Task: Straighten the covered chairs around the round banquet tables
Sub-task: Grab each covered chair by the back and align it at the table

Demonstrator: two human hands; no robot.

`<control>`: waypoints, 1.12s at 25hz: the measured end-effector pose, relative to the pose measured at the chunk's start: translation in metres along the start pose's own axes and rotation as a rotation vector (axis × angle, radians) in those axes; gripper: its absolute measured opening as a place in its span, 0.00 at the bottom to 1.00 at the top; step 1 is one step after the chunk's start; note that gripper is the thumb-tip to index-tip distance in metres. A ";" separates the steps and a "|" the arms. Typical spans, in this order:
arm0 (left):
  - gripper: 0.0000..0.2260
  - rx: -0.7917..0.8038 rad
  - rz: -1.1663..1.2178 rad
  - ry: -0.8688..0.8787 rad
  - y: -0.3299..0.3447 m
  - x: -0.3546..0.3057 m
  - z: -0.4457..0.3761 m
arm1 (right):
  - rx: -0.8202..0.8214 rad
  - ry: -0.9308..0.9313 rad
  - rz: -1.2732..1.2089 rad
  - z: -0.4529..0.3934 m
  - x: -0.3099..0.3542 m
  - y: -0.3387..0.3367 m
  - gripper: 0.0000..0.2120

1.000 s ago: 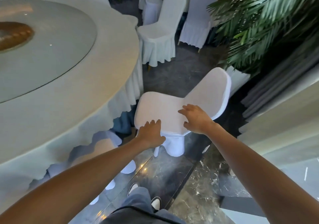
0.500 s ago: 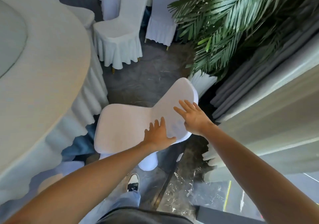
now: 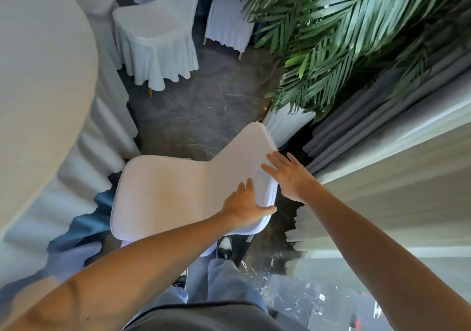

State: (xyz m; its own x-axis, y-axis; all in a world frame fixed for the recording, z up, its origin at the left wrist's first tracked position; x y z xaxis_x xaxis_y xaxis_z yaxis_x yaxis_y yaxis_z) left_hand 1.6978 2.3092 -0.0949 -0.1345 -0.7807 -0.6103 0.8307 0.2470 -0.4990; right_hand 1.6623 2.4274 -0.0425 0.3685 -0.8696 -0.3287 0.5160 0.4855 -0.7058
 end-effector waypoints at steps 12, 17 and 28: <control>0.47 -0.094 0.160 -0.245 -0.005 -0.029 -0.072 | -0.124 -0.463 0.308 -0.110 -0.048 -0.039 0.36; 0.43 -0.173 0.324 -0.265 -0.008 -0.027 -0.074 | 0.016 -0.673 0.365 -0.127 -0.027 -0.034 0.28; 0.36 -0.358 0.392 -0.324 -0.067 0.090 0.044 | -0.161 -0.669 0.307 -0.122 0.098 -0.132 0.21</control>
State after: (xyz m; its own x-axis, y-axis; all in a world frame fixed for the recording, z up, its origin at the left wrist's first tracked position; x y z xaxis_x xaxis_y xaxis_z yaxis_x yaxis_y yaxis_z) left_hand 1.6542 2.1976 -0.0892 0.3615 -0.7135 -0.6002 0.5446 0.6841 -0.4852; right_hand 1.5362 2.2674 -0.0582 0.8950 -0.4323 -0.1104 0.2141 0.6332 -0.7438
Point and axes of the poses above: each hand's wrist, its own z-axis away from the middle knuckle, its own y-axis out of the palm, x = y × z, the point moved 9 cm from there along -z, towards the middle knuckle, and after that the axes turned 13 degrees about x, right-handed, at the moved point
